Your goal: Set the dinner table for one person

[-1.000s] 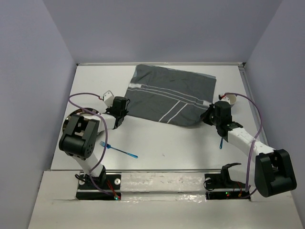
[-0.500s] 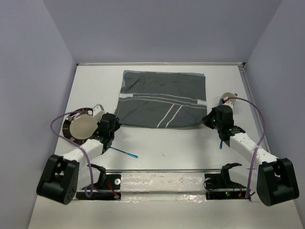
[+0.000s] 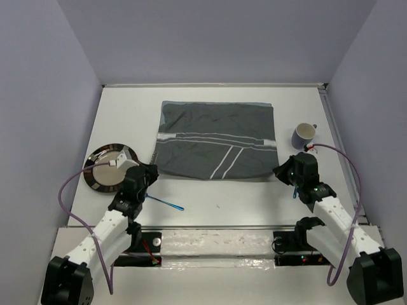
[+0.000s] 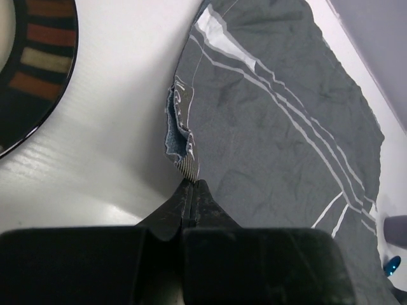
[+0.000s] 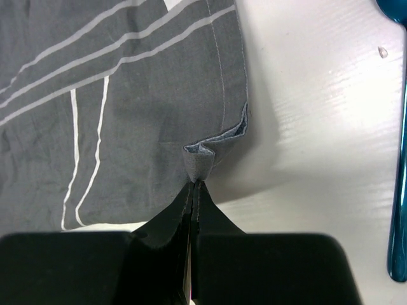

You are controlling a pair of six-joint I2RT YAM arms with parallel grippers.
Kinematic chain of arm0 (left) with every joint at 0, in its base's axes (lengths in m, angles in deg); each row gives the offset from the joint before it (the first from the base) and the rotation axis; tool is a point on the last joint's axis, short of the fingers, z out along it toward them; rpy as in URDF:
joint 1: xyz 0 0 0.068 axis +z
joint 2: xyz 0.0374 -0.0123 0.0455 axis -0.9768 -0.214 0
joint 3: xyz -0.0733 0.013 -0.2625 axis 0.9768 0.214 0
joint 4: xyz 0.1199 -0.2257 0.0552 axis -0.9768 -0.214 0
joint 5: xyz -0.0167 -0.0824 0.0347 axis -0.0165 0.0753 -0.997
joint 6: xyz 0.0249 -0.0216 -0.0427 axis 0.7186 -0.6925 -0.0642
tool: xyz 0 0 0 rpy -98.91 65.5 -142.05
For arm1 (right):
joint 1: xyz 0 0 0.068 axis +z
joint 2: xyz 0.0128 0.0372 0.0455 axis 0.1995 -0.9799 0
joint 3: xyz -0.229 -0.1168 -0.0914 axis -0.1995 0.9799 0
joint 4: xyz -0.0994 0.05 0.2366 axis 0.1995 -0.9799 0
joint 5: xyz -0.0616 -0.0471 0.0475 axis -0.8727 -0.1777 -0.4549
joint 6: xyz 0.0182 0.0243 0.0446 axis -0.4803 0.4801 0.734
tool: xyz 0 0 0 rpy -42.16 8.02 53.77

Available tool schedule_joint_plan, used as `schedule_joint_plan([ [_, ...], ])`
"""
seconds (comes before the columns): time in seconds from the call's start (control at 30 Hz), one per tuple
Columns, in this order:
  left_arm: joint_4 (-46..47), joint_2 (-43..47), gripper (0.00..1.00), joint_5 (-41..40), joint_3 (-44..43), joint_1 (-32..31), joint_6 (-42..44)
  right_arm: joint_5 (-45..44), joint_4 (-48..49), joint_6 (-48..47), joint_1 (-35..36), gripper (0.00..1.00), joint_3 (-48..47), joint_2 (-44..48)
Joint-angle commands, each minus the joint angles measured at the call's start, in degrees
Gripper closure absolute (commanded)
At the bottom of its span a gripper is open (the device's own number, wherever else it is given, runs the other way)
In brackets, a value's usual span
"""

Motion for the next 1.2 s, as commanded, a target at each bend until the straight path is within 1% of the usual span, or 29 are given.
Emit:
schedule_joint_plan([
  [0.0,-4.26,4.33,1.0,1.81,2.37,-0.2,-1.25,0.45,-4.87,2.49,0.03,1.0,0.58,4.96],
  [0.07,-5.57,5.65,1.0,1.55,3.51,-0.11,-1.25,0.45,-6.19,2.75,0.03,1.0,0.57,6.37],
  [0.2,-8.48,9.08,1.0,1.38,3.16,-0.2,-0.99,0.71,-7.52,3.54,0.03,1.0,1.8,8.21],
  [0.43,-12.26,14.45,1.0,1.2,3.07,-0.2,-0.64,-1.31,-8.13,4.16,0.03,1.0,0.49,6.55],
  [0.47,-12.61,15.06,0.99,1.11,2.99,-0.11,-0.2,-1.05,-8.13,3.99,0.03,1.0,0.4,6.89],
  [0.5,-12.79,15.06,0.85,0.94,2.73,-0.2,0.06,-0.79,-8.13,3.29,0.03,1.0,0.22,8.12],
  [0.53,-12.88,15.15,0.78,1.37,1.94,-0.2,0.85,-1.22,-8.31,2.85,0.03,1.0,-0.3,8.91],
  [0.57,-13.14,15.5,0.72,1.46,1.41,-0.29,1.29,-1.48,-8.83,2.49,0.03,0.94,-0.65,9.7],
  [0.6,-13.32,15.85,0.68,1.64,0.97,-0.29,1.64,-1.75,-9.1,2.14,0.03,0.94,-1.0,10.32],
  [0.63,-13.49,16.2,0.58,1.64,-0.08,-0.29,1.91,-1.75,-9.45,1.53,0.03,0.84,-1.44,11.28],
  [0.67,-13.84,16.64,0.5,1.64,-0.78,-0.29,2.43,-1.58,-9.62,1.35,0.03,0.79,-1.88,11.38],
  [0.7,-13.93,17.52,0.37,1.64,-1.31,-0.29,2.7,-1.66,-10.32,0.91,0.03,0.69,-2.93,11.29],
  [0.73,-13.93,17.87,0.3,1.64,-2.01,-0.29,3.05,-1.84,-10.68,0.47,0.03,0.6,-3.38,11.12],
  [0.77,-13.93,18.4,0.24,1.64,-3.5,-0.29,3.84,-2.19,-11.11,0.03,0.03,0.47,-4.51,10.94],
  [0.8,-13.93,18.67,0.15,1.64,-4.39,-0.29,4.28,-2.54,-11.38,-0.84,0.03,0.44,-5.13,10.68],
  [0.83,-14.89,18.76,0.13,1.29,-6.14,-0.37,4.89,-3.15,-11.73,-1.28,0.03,0.4,-5.75,10.33],
  [0.87,-15.77,18.93,0.12,1.03,-7.28,-0.46,6.47,-3.33,-12.08,-2.16,0.03,0.33,-7.06,10.24],
  [0.9,-15.95,19.02,0.12,0.59,-8.43,-0.46,7.35,-2.9,-12.17,-2.69,0.03,0.31,-7.68,10.24],
  [1.0,-15.96,18.93,0.12,1.02,-13.7,-0.46,9.73,0.08,-11.21,-4.8,0.03,0.31,-9.61,9.01],
  [1.07,-15.08,18.84,0.12,3.04,-18.35,-0.55,12.62,7.09,-9.29,-6.56,0.03,0.34,-11.02,6.82],
  [1.1,-14.47,18.58,0.11,4.7,-21.59,-0.64,15.07,11.22,-6.32,-6.56,1.08,0.34,-11.64,3.16],
  [1.13,-12.81,18.23,0.11,4.72,-21.62,-0.64,15.09,11.26,-4.55,-6.39,1.09,0.34,-11.64,0.77],
  [1.17,-12.18,17.53,0.11,6.02,-25.28,-0.64,17.88,12.74,-1.48,-6.13,5.0,0.34,-12.95,-4.3],
])
